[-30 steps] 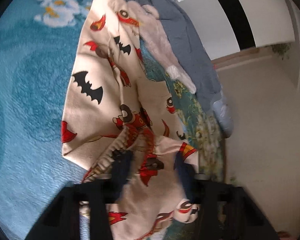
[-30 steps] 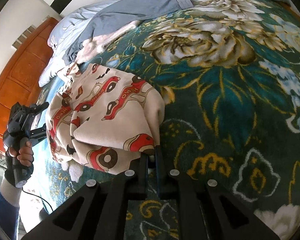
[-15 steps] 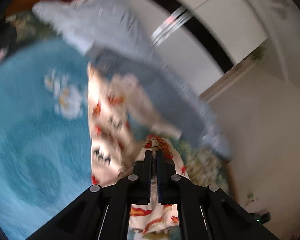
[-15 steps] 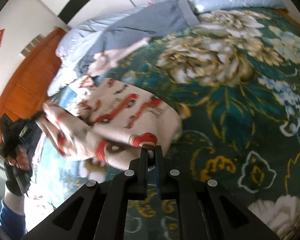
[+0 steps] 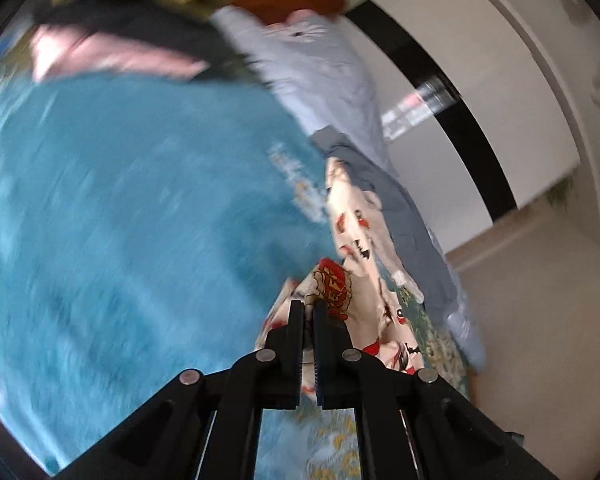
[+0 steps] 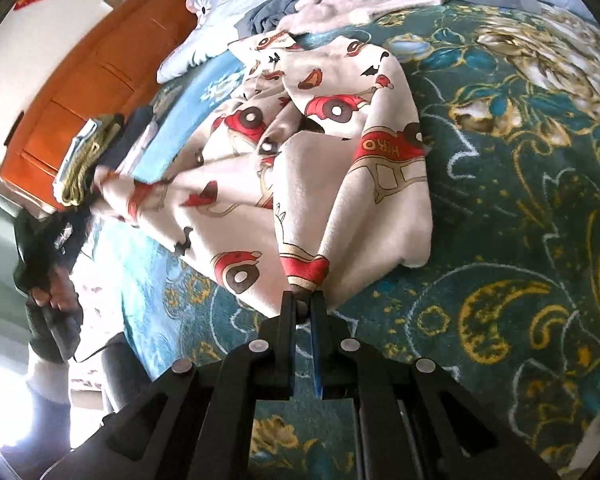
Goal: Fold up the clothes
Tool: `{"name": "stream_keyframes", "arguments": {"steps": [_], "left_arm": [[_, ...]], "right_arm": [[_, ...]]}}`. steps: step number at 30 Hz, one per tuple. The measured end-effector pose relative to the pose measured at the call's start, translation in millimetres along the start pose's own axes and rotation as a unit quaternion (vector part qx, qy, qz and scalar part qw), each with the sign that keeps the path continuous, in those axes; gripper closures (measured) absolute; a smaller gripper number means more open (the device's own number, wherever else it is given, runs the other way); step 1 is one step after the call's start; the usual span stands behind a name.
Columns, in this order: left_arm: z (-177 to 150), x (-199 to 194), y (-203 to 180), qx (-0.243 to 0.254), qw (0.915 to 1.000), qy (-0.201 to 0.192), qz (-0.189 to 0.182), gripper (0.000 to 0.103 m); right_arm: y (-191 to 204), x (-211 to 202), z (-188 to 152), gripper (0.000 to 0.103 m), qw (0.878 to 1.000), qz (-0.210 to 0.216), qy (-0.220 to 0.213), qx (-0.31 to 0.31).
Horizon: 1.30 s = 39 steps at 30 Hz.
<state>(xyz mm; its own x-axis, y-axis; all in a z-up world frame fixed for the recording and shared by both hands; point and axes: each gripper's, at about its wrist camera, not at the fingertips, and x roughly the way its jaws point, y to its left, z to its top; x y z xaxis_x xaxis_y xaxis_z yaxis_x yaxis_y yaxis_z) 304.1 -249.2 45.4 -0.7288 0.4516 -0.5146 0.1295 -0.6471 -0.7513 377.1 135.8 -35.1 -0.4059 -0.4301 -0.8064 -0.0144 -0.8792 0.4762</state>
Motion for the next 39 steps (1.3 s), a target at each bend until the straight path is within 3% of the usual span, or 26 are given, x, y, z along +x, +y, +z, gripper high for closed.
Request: {"name": "stream_keyframes", "arguments": {"steps": [2,6,10,12,15,19,23,27,30,32,33,34,35,36,39], "left_arm": [[-10,0,12,-0.023,0.9997,0.003,0.005,0.097],[-29,3,23,-0.048,0.9987,0.015,0.014,0.092],[-42,-4,28,-0.082,0.9962,0.029,0.009,0.072],[-42,-3,22,-0.097,0.9948,0.029,-0.004,0.055],[-38,1,7,-0.102,0.9939,0.043,-0.003,0.04],[-33,21,-14,-0.112,0.9907,0.069,0.036,0.039],[-41,28,-22,-0.121,0.9817,0.1,0.108,0.039],[-51,30,-29,-0.095,0.9805,0.109,0.133,0.039],[-46,30,-21,-0.12,0.9799,0.101,0.123,0.039],[-39,33,-20,-0.135,0.98,0.096,0.11,0.039],[-36,35,-22,-0.133,0.9796,0.098,0.115,0.039],[-33,36,-24,-0.13,0.9791,0.1,0.12,0.039],[-29,38,-26,-0.127,0.9787,0.102,0.125,0.039],[-26,39,-28,-0.124,0.9782,0.105,0.13,0.039],[-20,47,-36,-0.127,0.9757,0.122,0.131,0.039]], "right_arm": [[-1,-5,2,0.094,1.0,-0.008,0.0,-0.001],[-1,-25,7,0.055,0.999,-0.03,-0.014,-0.01],[1,-42,20,0.054,0.996,-0.066,-0.043,-0.033],[7,-37,37,0.053,0.992,-0.095,-0.053,-0.062],[20,-17,67,0.053,0.989,-0.102,-0.058,-0.091],[43,26,108,0.053,0.988,-0.096,-0.053,-0.112],[60,66,129,0.053,0.976,-0.147,-0.025,-0.156],[62,94,140,0.053,0.964,-0.191,-0.007,-0.185],[58,104,147,0.053,0.96,-0.215,-0.003,-0.179],[53,106,151,0.056,0.959,-0.226,-0.003,-0.17],[52,106,152,0.065,0.958,-0.23,-0.002,-0.168],[51,106,153,0.084,0.957,-0.235,0.0,-0.169],[49,105,154,0.093,0.956,-0.239,0.002,-0.168],[48,103,155,0.098,0.957,-0.24,0.003,-0.165],[43,83,157,0.099,0.961,-0.238,-0.015,-0.139]]}}
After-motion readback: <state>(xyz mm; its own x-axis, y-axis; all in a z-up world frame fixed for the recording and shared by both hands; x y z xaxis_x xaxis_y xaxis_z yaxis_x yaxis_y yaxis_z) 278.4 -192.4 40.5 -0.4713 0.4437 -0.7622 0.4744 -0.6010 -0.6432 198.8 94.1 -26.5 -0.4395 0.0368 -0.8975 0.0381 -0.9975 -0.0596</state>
